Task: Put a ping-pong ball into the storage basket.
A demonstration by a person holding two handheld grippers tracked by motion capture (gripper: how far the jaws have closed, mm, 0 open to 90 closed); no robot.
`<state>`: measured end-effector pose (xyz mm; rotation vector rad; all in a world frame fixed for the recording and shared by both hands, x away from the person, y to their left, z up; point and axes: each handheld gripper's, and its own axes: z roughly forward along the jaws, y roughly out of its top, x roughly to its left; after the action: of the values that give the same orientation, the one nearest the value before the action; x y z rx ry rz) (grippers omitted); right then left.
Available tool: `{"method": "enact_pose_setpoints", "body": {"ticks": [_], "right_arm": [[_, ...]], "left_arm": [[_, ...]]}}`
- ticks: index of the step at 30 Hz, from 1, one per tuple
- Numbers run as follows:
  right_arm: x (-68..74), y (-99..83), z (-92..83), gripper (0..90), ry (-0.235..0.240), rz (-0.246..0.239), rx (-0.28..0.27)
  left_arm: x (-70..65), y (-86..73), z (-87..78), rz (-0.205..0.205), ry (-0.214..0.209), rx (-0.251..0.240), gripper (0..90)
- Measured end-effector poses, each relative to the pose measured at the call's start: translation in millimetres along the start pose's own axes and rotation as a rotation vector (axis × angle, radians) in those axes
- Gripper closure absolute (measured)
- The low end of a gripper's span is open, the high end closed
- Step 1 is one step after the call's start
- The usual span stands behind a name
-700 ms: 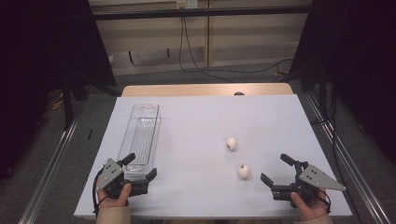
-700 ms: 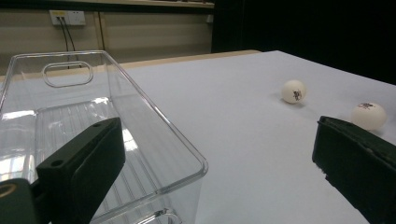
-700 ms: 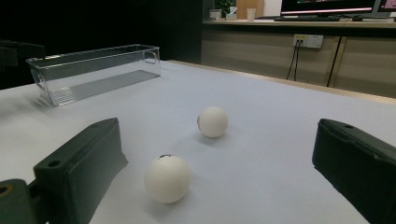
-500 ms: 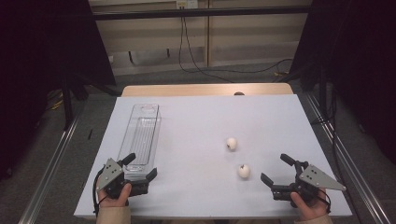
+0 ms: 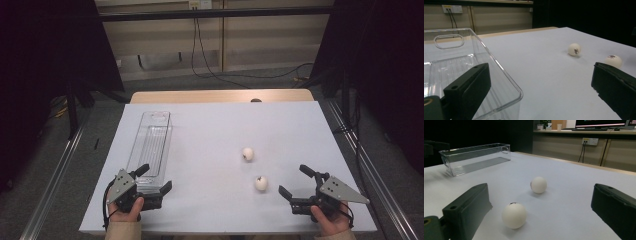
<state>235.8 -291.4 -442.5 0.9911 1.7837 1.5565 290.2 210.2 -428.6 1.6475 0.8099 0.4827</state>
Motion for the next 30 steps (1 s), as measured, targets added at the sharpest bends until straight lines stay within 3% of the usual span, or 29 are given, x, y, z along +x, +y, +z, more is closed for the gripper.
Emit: {"method": "enact_pose_setpoints", "body": {"ticks": [6, 10, 15, 30], "right_arm": [[-0.6, -0.1, -1.4, 1.6, -0.001, -0.002, -0.004], [0.2, 0.3, -1.0, 1.7, 0.001, -0.003, -0.002], [0.3, 0.7, -1.3, 1.8, 0.004, -0.007, -0.002], [0.9, 1.3, -0.9, 2.0, 0.011, -0.011, -0.004]], "left_arm": [[-3.2, 1.5, 3.1, -0.016, -0.03, -0.001, 2.4], [-7.1, 2.9, 6.8, 0.0, -0.044, 0.007, 2.4], [-11.2, 3.6, 10.6, -0.015, -0.057, 0.008, 2.4], [-25.4, 5.4, 28.5, -0.006, -0.126, 0.045, 2.5]]}}
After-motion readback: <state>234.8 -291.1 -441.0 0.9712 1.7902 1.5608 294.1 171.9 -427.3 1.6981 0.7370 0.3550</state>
